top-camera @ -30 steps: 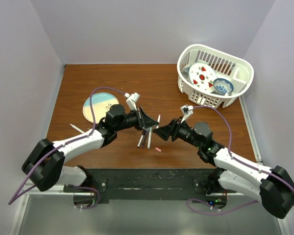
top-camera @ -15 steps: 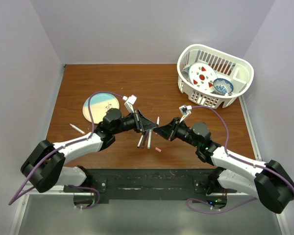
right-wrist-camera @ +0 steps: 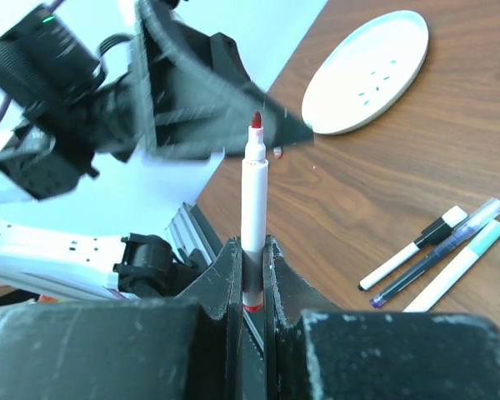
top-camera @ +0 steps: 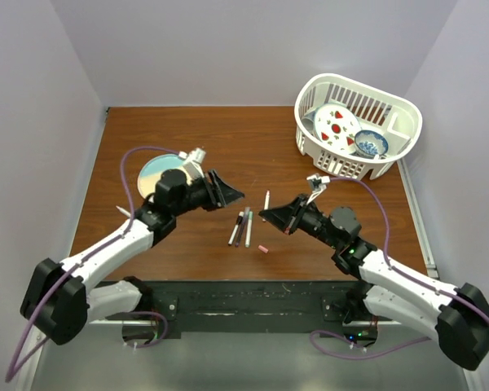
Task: Insert the pens into the pen caps
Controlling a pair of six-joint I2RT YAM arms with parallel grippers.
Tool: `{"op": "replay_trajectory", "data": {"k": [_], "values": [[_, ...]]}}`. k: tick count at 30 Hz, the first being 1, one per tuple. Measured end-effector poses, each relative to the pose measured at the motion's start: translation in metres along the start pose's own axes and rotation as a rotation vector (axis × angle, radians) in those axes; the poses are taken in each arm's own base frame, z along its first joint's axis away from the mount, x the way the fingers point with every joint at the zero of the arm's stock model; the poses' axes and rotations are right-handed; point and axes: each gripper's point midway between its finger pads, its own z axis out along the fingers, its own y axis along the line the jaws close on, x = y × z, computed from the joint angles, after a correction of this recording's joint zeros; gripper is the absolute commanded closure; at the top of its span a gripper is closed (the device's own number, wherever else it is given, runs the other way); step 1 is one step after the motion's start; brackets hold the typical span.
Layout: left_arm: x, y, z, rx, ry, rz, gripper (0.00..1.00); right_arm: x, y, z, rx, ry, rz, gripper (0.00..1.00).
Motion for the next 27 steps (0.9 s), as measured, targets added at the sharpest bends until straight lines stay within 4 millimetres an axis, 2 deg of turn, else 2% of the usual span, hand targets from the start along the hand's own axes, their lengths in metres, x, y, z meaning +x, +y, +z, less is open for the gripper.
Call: {"op": "replay_trajectory", "data": {"k": [1, 3, 4, 6, 8, 11, 12, 15, 17, 19, 20, 22, 24, 27], "values": [[-0.008, 0.01, -0.005, -0.046, -0.022, -0.007, 0.3, -0.001, 0.001, -0.002, 0.001, -0.005, -0.004, 1.0], [-0.027, 0.037, -0.019, -0.174, -0.083, -0.02, 0.17, -0.001, 0.001, -0.006, 0.007, -0.006, -0.013, 1.0], [-0.034, 0.05, -0.028, -0.245, -0.113, -0.027, 0.0, -0.001, 0.0, -0.007, 0.015, -0.003, -0.017, 1.0], [-0.044, 0.072, -0.047, -0.404, -0.159, -0.041, 0.0, 0.002, -0.004, -0.009, 0.033, 0.009, -0.019, 1.0], [-0.055, 0.091, -0.071, -0.571, -0.221, -0.058, 0.03, 0.008, -0.01, -0.012, 0.06, 0.036, -0.02, 1.0], [-0.067, 0.118, -0.111, -0.789, -0.312, -0.078, 0.13, 0.017, -0.018, -0.015, 0.096, 0.071, -0.02, 1.0], [-0.069, 0.131, -0.13, -0.874, -0.344, -0.097, 0.15, 0.018, -0.019, -0.017, 0.103, 0.079, -0.021, 1.0], [-0.069, 0.156, -0.167, -1.036, -0.391, -0.131, 0.19, 0.014, -0.012, -0.023, 0.082, 0.068, -0.036, 1.0], [-0.069, 0.176, -0.184, -1.121, -0.41, -0.166, 0.33, 0.01, -0.006, -0.025, 0.064, 0.054, -0.047, 1.0], [-0.064, 0.203, -0.199, -1.203, -0.389, -0.221, 0.47, 0.006, 0.0, -0.029, 0.047, 0.039, -0.063, 1.0], [-0.059, 0.218, -0.205, -1.239, -0.367, -0.263, 0.5, 0.005, 0.003, -0.031, 0.039, 0.036, -0.07, 1.0], [-0.043, 0.246, -0.216, -1.295, -0.314, -0.344, 0.5, 0.004, 0.006, -0.033, 0.026, 0.034, -0.075, 1.0], [-0.025, 0.267, -0.227, -1.343, -0.27, -0.416, 0.44, 0.005, 0.009, -0.034, 0.013, 0.042, -0.076, 1.0], [-0.012, 0.277, -0.237, -1.366, -0.25, -0.467, 0.44, 0.007, 0.009, -0.034, 0.011, 0.05, -0.075, 1.0]]}}
